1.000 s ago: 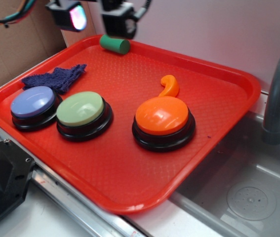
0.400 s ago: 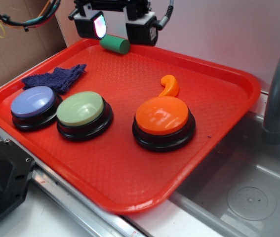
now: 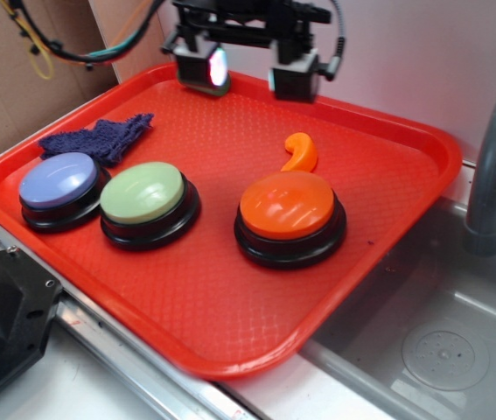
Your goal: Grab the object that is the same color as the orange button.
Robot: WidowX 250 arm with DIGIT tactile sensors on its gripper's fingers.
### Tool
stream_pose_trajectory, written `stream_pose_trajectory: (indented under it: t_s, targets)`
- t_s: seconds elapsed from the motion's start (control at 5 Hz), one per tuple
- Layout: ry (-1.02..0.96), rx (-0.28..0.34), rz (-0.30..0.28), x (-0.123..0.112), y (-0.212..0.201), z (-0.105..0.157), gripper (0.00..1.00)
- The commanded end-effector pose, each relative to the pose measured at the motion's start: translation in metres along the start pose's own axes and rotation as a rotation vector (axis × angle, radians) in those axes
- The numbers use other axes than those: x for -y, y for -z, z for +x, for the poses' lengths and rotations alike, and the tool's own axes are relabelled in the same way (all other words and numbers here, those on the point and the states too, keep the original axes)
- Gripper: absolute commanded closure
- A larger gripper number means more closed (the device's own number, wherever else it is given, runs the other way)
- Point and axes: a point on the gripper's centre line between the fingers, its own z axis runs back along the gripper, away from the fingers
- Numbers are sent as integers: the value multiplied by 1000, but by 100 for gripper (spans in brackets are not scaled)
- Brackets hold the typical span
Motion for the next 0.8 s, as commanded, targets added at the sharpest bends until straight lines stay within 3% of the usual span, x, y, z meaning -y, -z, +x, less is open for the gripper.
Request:
stream_pose_trajectory:
  t_s: [0.0, 0.6]
  targets:
    - [10, 21, -76, 22, 36, 25, 0]
    - [11, -54, -29, 21, 77, 32, 0]
